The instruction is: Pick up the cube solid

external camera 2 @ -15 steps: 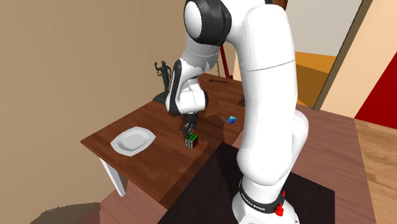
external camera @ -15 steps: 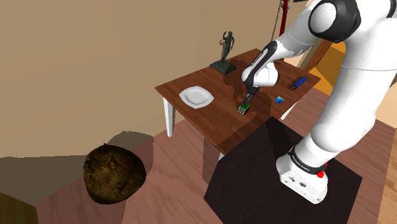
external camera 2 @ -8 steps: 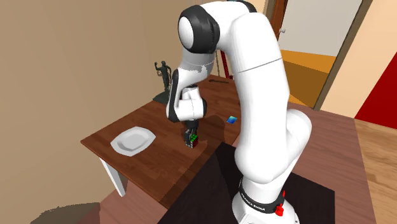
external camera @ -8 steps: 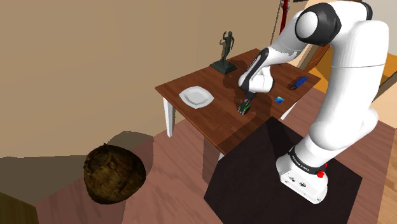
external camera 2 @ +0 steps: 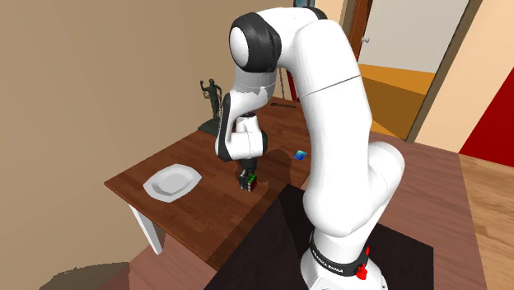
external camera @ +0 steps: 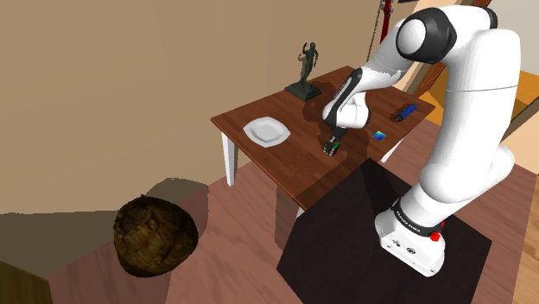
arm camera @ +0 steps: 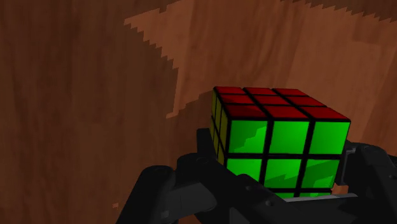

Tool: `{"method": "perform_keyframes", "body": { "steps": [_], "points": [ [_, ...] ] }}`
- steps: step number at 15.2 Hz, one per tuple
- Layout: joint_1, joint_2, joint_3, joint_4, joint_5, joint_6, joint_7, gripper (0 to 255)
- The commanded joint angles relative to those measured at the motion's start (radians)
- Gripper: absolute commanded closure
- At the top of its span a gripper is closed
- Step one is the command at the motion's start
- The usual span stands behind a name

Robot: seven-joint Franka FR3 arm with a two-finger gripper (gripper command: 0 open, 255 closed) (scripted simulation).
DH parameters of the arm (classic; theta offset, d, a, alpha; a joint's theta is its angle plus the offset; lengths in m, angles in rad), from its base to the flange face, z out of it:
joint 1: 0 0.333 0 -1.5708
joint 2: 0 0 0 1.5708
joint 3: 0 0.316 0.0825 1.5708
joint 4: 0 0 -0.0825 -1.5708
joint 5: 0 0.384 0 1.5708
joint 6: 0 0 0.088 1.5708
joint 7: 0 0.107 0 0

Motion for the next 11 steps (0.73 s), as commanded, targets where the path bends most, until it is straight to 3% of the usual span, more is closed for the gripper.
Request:
{"method": "perform_keyframes", "body": {
  "steps": [1, 5, 11],
  "points": [
    [0.000, 0.001, 0.000, 0.001, 0.000, 0.001, 0.000, 255],
    [0.002, 0.000, -0.001, 0.000, 0.000, 0.000, 0.002, 255],
    [0.049, -0.092, -0.056, -0.033, -0.040, -0.062, 0.036, 255]
  ]
}}
